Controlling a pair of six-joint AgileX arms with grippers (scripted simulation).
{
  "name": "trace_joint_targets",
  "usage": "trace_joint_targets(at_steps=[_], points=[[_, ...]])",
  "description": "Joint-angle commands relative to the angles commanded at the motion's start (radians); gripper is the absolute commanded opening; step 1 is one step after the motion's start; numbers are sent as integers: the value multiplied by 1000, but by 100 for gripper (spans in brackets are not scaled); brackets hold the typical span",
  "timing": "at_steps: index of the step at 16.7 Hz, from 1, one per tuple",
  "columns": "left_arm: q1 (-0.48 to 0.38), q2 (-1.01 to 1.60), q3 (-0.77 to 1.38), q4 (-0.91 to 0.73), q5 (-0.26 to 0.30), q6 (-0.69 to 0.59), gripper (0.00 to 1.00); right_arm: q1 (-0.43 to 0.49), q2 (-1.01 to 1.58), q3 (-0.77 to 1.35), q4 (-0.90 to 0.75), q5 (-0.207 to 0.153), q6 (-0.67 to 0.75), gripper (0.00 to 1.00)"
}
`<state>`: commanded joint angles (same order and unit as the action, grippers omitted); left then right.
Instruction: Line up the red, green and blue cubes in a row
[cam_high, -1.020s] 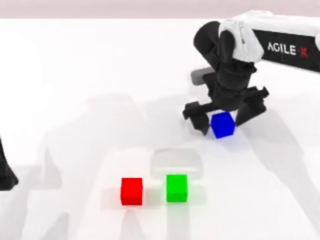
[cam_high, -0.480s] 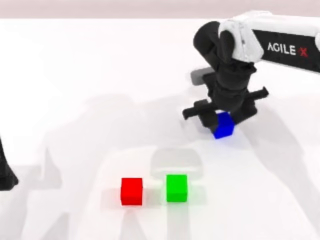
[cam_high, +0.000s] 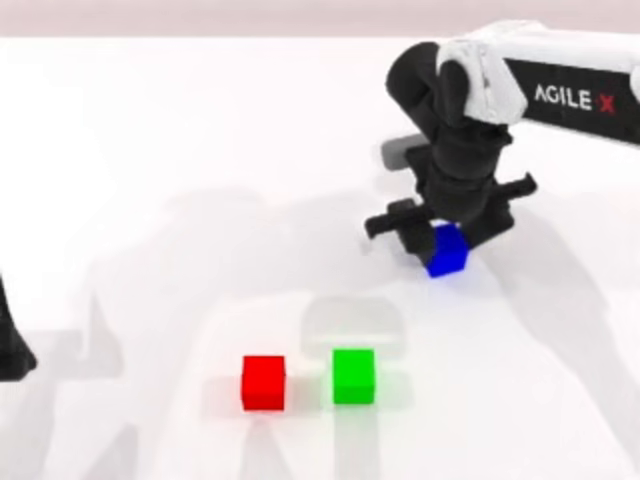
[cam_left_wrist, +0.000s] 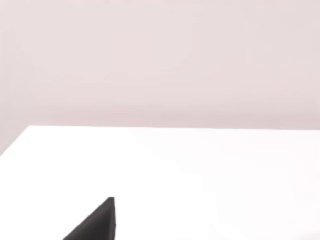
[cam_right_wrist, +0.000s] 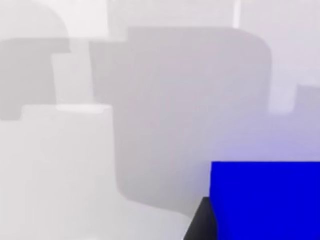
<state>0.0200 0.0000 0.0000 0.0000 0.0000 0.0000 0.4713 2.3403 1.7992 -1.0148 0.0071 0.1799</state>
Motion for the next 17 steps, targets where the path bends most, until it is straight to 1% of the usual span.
trace_joint_targets(at_steps=[2, 6, 8, 13, 15, 17], points=[[0, 0, 0, 0, 0, 0, 100, 1, -8, 35, -38, 0, 1, 0], [0, 0, 0, 0, 0, 0, 100, 6, -41, 145, -197, -1, 0, 0], [0, 0, 0, 0, 0, 0, 100, 8, -56, 177, -234, -1, -1, 0], [0, 0, 0, 0, 0, 0, 100, 4, -56, 176, -234, -1, 2, 0], [0, 0, 0, 0, 0, 0, 100, 18, -90, 139, -223, -1, 35, 0], [0, 0, 0, 0, 0, 0, 100, 45, -156, 64, -202, -1, 101, 0]])
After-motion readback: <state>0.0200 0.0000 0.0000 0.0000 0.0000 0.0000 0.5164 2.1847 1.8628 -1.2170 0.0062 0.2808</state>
